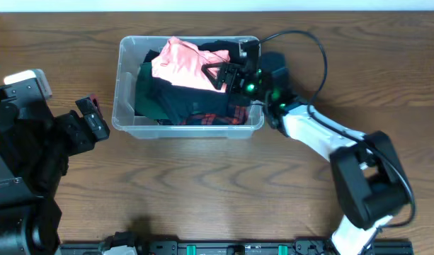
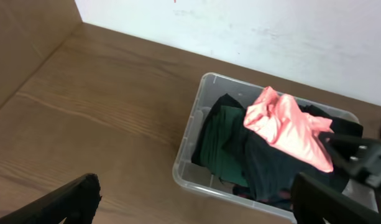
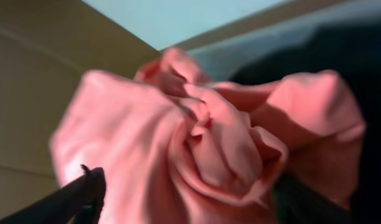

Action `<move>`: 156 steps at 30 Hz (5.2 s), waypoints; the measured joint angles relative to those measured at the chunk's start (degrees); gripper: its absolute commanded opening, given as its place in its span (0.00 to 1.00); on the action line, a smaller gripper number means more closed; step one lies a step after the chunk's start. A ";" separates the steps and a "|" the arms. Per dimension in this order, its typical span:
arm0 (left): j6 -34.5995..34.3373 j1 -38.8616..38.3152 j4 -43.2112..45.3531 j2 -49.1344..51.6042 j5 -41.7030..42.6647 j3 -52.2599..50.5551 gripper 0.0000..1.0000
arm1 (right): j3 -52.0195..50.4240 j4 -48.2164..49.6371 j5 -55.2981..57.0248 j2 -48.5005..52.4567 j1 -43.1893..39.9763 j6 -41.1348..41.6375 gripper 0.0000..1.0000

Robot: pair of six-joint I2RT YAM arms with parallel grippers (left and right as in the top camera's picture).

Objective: Pack container

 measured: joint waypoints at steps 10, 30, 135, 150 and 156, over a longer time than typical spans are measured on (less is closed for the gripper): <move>0.00 0.02 -0.02 0.00 0.02 0.00 0.98 | 0.70 0.63 -0.57 -12.79 1.11 -3.52 0.16; 0.00 0.02 -0.02 0.00 0.00 0.00 0.98 | 21.86 -29.03 3.82 13.38 12.15 -17.20 0.01; 0.00 0.02 -0.02 0.00 0.02 0.00 0.98 | -54.66 -56.87 18.23 -105.96 -28.59 -51.45 0.99; 0.00 0.00 -0.02 0.00 0.00 0.00 0.98 | -55.67 -55.12 17.31 -105.96 -28.59 -51.28 0.99; 0.00 0.02 -0.02 0.00 0.00 0.00 0.98 | -55.67 -55.12 17.31 -105.96 -28.59 -51.28 0.99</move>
